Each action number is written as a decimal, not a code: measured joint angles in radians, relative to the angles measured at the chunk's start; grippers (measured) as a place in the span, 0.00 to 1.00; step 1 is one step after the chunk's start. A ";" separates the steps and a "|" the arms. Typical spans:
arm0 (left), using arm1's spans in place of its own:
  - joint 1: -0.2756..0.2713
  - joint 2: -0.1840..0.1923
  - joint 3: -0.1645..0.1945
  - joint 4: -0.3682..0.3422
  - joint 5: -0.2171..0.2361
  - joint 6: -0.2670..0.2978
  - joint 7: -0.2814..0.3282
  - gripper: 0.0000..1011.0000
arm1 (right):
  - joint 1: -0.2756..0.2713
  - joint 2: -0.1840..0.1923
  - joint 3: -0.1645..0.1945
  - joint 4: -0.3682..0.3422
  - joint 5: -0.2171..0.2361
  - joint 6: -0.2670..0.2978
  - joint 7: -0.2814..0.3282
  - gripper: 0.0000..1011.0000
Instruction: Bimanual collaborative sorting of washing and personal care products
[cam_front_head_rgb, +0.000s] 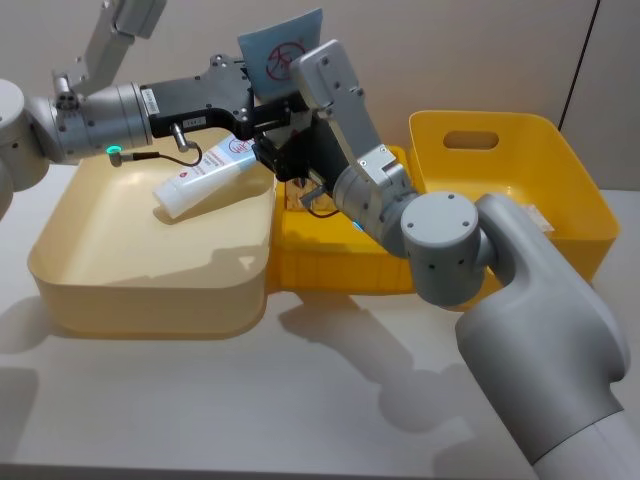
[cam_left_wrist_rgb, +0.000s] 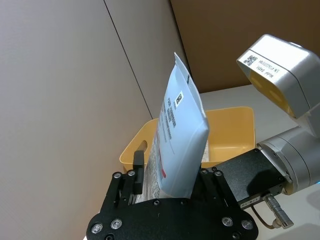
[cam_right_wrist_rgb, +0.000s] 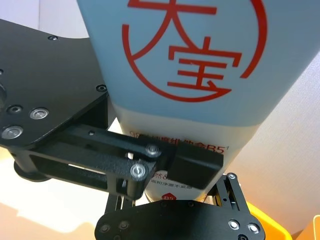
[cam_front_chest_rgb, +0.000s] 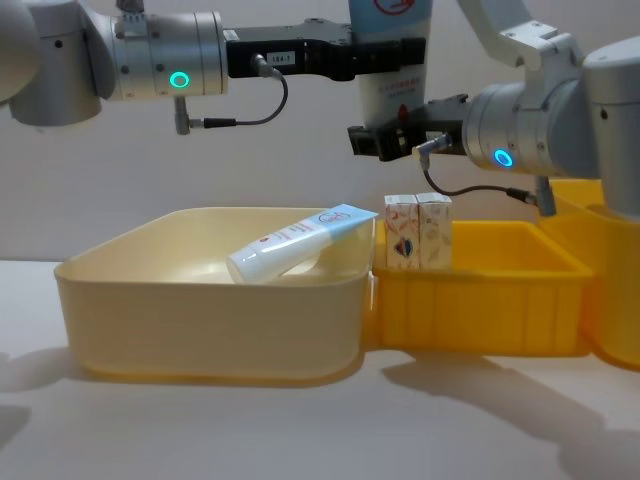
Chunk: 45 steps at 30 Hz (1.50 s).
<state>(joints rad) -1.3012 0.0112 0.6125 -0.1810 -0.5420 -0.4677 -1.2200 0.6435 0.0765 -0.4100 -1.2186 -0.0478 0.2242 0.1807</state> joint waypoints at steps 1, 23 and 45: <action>0.000 0.000 0.000 0.000 0.000 0.000 0.000 0.50 | 0.000 0.000 0.000 0.000 0.000 0.000 0.000 0.66; 0.000 0.000 0.000 0.000 0.001 0.000 0.000 0.99 | -0.007 0.005 0.020 -0.010 -0.001 -0.009 -0.015 0.66; 0.000 0.000 0.000 0.000 0.001 0.000 0.001 0.99 | -0.041 0.078 0.178 -0.070 0.003 0.006 -0.109 0.66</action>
<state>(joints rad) -1.3012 0.0117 0.6125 -0.1806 -0.5412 -0.4677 -1.2188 0.6028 0.1547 -0.2317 -1.2886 -0.0449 0.2305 0.0715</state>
